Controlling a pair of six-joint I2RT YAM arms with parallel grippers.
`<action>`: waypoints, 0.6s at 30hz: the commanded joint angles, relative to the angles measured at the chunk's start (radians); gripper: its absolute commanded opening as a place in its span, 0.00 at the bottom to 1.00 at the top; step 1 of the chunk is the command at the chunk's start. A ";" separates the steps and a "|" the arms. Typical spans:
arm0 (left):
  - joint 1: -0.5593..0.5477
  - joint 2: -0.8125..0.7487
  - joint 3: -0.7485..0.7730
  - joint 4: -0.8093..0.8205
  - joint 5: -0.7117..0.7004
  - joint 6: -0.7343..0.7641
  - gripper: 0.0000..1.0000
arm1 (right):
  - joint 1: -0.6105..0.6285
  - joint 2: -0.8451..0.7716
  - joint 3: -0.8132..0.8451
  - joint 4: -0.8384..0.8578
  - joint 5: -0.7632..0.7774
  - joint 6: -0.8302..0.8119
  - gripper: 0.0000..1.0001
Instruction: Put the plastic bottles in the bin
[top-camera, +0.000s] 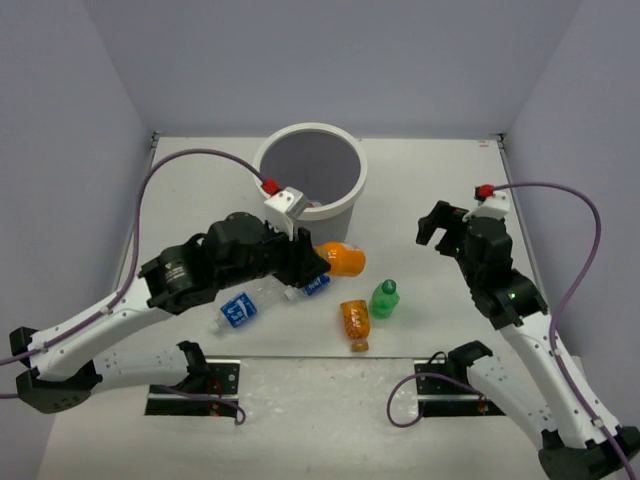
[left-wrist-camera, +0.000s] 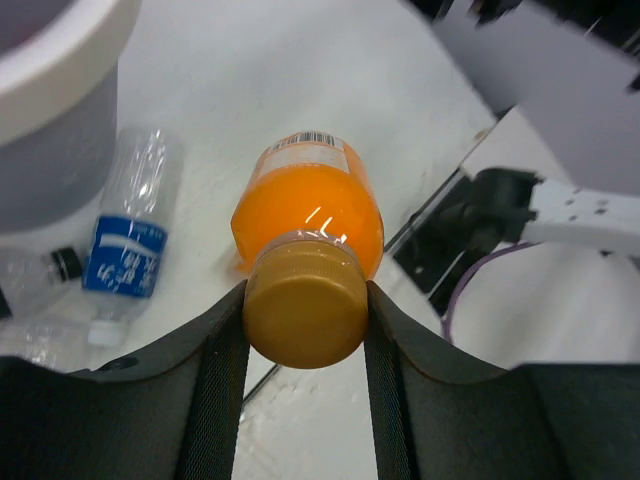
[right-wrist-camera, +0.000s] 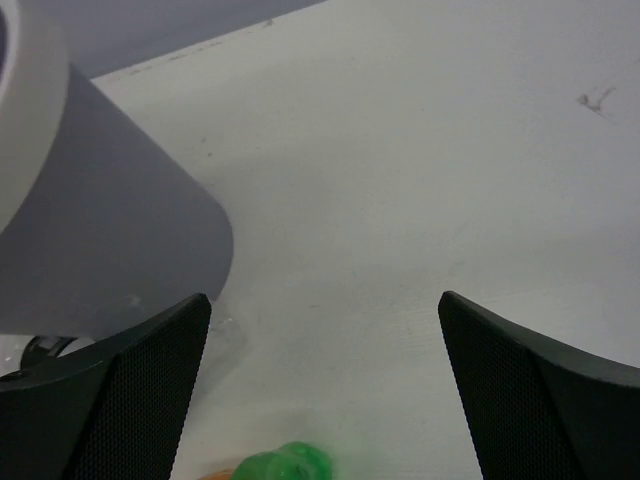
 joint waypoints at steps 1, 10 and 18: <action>-0.004 -0.021 0.087 0.142 -0.073 0.031 0.00 | -0.001 -0.142 -0.101 0.164 -0.308 -0.017 0.99; -0.003 0.081 0.141 0.344 -0.750 0.041 0.00 | 0.000 -0.203 -0.163 0.182 -0.512 -0.053 0.99; 0.234 0.243 0.253 0.325 -0.673 0.014 0.00 | 0.001 -0.124 -0.156 0.156 -0.640 -0.084 0.99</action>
